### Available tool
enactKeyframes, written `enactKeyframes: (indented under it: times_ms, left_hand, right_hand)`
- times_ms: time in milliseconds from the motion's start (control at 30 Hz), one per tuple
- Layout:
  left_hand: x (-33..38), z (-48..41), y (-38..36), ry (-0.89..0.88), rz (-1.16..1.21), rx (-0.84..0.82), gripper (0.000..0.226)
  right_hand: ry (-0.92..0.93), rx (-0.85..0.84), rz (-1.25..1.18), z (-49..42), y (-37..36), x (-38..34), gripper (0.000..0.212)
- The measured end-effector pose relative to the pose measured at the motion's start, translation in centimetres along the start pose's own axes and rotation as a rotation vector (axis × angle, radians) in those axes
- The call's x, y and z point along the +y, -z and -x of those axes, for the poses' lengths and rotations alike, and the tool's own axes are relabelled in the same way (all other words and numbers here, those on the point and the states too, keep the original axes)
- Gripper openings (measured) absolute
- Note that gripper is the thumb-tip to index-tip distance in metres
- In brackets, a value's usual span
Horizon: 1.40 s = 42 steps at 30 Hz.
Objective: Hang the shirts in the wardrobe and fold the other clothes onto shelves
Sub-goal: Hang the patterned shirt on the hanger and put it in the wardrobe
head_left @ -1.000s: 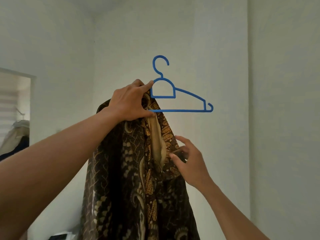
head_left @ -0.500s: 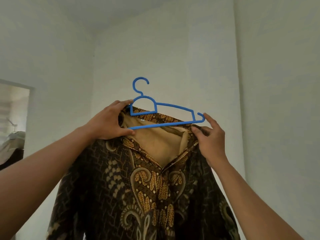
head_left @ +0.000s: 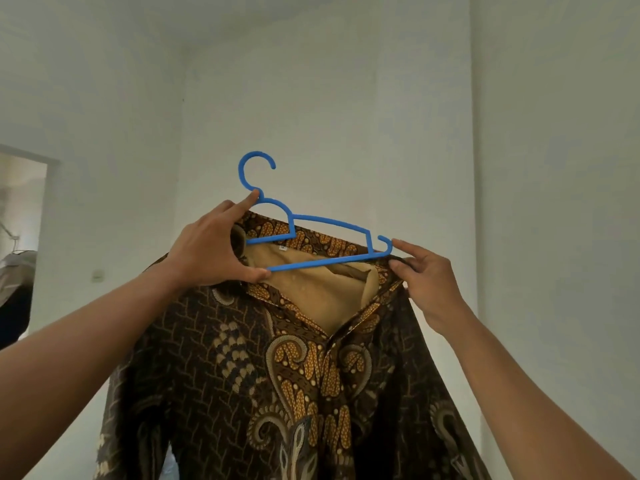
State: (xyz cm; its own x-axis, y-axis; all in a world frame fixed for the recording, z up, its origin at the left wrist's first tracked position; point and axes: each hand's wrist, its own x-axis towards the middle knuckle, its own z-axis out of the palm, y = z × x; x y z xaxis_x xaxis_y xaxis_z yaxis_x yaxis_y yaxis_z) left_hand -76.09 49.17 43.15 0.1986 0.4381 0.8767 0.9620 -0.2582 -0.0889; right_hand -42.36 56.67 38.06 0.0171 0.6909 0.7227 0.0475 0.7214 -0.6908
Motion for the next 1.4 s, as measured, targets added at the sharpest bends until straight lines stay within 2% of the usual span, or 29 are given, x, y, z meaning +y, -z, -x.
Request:
enactKeyframes:
  times_ms: [100,167,333,433,500,633,700,767,833,867,1000,1100,1200,1333,1400]
  left_hand:
    - [-0.1,0.3,-0.4,-0.010,-0.016,-0.047,0.133]
    - [-0.1,0.4,-0.6,-0.010,-0.030,-0.059,0.133]
    - [0.7,0.1,-1.0,-0.019,-0.110,-0.058,0.129]
    - [1.4,-0.5,-1.3,-0.035,-0.213,-0.062,0.129]
    - [2.0,-1.0,-1.2,-0.007,-0.189,-0.032,0.128]
    - [3.0,-1.1,-1.2,-0.027,-0.174,-0.038,0.128]
    - [3.2,-0.8,-1.4,-0.031,-0.161,-0.051,0.128]
    - [3.4,-0.3,-1.5,-0.030,-0.127,-0.059,0.129]
    - [3.6,0.0,-1.7,-0.037,-0.099,-0.067,0.129]
    - [3.8,0.0,-1.8,-0.044,-0.093,-0.072,0.130]
    - [5.6,0.0,-2.5,-0.063,-0.052,-0.059,0.128]
    - [7.1,-0.2,-3.1,-0.064,-0.010,-0.041,0.125]
    - [8.1,-0.4,-3.9,-0.089,0.043,0.056,0.107]
    - [9.0,-0.9,-4.9,-0.004,0.293,0.224,0.050]
    - [9.5,-1.3,-5.1,0.058,0.193,0.265,0.027]
  right_hand:
    - [-0.070,-0.022,-0.079,-0.7,0.5,-0.1,0.033]
    - [-0.050,-0.014,-0.054,-1.0,0.6,-0.3,0.031]
    - [0.218,0.128,0.221,-1.1,-0.3,-1.0,0.030]
    - [0.322,0.114,0.246,-0.2,-1.2,-2.5,0.029]
    - [0.325,-0.011,0.241,0.9,-2.2,-3.1,0.028]
    - [0.311,-0.406,0.453,3.1,-3.8,-2.7,0.025]
    - [0.326,-0.443,0.476,3.2,-3.6,-2.9,0.026]
    - [0.412,-0.297,0.475,2.9,-3.3,-3.2,0.036]
    - [0.547,-0.128,0.586,2.4,-3.2,-3.7,0.048]
    - [0.614,-0.115,0.657,2.0,-3.3,-3.8,0.057]
    - [0.720,-0.324,0.964,1.0,-4.5,-3.9,0.105]
    - [0.768,-0.245,1.163,0.9,-5.3,-3.4,0.112]
    - [0.744,-0.157,1.243,0.9,-4.9,-3.5,0.114]
    - [0.603,-0.189,1.320,0.5,-3.6,-3.8,0.122]
    - [0.527,-0.184,1.337,0.4,-3.1,-3.6,0.124]
